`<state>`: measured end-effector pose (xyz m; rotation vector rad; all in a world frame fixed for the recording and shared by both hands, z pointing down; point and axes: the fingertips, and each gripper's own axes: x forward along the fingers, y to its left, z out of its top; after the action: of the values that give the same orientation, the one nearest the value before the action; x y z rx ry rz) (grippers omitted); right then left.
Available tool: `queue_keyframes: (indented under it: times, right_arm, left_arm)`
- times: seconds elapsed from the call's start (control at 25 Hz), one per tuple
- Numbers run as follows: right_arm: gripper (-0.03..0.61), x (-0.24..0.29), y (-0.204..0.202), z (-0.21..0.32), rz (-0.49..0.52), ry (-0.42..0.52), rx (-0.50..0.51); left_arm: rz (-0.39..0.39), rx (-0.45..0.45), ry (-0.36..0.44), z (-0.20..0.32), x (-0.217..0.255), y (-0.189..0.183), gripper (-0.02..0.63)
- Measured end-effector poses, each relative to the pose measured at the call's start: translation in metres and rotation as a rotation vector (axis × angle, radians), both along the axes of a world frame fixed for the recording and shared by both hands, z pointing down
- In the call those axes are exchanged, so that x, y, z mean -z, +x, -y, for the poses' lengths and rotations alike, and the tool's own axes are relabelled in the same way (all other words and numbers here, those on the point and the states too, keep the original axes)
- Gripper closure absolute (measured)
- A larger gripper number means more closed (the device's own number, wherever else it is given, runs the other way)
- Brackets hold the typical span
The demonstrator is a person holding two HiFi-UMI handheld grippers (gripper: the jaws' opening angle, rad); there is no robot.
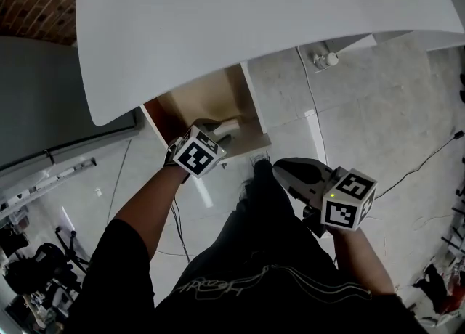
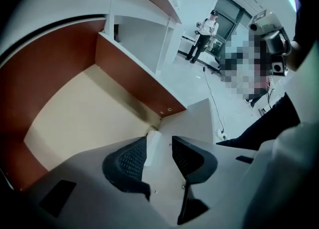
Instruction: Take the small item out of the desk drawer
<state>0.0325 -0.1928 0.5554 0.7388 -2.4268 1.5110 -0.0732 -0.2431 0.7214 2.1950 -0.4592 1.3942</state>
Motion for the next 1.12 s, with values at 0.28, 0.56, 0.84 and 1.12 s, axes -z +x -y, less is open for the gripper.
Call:
queue_keyframes:
  times: [0.28,0.56,0.84,1.12]
  right_arm:
    - [0.522,-0.035,-0.007,-0.026,-0.027,-0.048,0.038]
    - [0.522,-0.048,-0.008,-0.027,-0.010,-0.041,0.051]
    - [0.522,-0.061,0.008,-0.028,-0.008,-0.059,0.008]
    - [0.522,-0.070,0.003,-0.028,-0.013,-0.053,0.020]
  left_arm:
    - [0.074,-0.037,-0.008,0.003,-0.044,-0.008,0.448]
    - [0.099,-0.061,-0.011,0.010,-0.073,-0.011,0.419]
    - [0.135,-0.131,-0.055,0.008,-0.092,-0.015,0.431]
    - [0.103,-0.157,-0.083,0.006,-0.095,-0.010,0.469]
